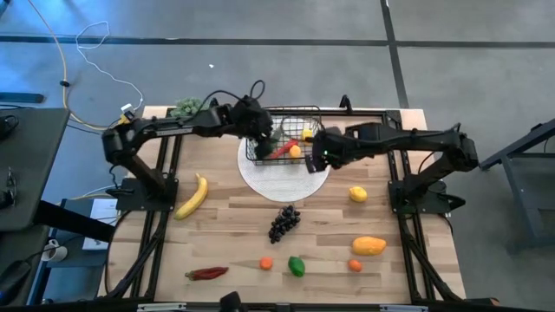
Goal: Build produce basket
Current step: Put the bottom yellow mango into the black wire basket
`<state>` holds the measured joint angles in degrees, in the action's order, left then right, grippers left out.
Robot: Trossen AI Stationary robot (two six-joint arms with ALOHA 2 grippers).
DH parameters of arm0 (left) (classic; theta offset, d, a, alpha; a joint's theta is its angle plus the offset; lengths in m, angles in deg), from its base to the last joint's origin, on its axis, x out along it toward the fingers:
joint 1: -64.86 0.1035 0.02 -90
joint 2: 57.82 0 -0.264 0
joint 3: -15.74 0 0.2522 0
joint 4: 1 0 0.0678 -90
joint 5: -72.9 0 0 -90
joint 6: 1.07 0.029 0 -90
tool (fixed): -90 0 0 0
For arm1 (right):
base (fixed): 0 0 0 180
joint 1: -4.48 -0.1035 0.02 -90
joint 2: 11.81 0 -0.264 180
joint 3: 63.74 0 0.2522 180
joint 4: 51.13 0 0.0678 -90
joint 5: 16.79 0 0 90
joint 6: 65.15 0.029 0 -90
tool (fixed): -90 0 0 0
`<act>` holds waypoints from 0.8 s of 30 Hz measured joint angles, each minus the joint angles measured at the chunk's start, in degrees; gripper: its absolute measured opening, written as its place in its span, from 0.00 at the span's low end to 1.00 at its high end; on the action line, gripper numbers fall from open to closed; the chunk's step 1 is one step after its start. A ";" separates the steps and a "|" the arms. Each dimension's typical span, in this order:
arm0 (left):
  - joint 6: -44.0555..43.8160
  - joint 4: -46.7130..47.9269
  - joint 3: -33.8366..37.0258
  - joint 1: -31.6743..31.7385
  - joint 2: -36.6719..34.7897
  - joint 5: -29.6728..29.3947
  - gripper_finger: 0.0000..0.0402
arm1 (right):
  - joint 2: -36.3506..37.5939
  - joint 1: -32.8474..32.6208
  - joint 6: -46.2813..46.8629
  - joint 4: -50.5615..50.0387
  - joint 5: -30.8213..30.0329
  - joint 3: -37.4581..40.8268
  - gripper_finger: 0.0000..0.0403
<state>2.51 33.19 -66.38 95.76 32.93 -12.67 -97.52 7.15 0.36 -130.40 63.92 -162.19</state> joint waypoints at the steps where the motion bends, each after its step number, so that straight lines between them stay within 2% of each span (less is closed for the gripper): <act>1: 0.06 0.71 0.00 0.14 -1.09 0.00 0.56 | 0.00 -0.98 0.56 -0.19 0.35 0.00 0.58; 9: -0.33 8.29 0.00 -0.81 -8.22 -0.15 0.56 | -0.11 -9.02 3.64 -2.11 6.10 0.00 0.58; 16: -0.29 11.47 0.00 -2.73 -10.48 -0.13 0.56 | -0.61 -15.43 4.19 -4.81 8.32 0.02 0.58; 24: 1.12 13.75 0.00 -4.57 -10.41 -0.04 0.56 | -1.73 -20.99 6.72 -11.88 11.40 0.04 0.68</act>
<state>3.63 46.94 -66.38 91.19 22.52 -12.71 -99.25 -13.84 7.08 -142.28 75.32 -162.14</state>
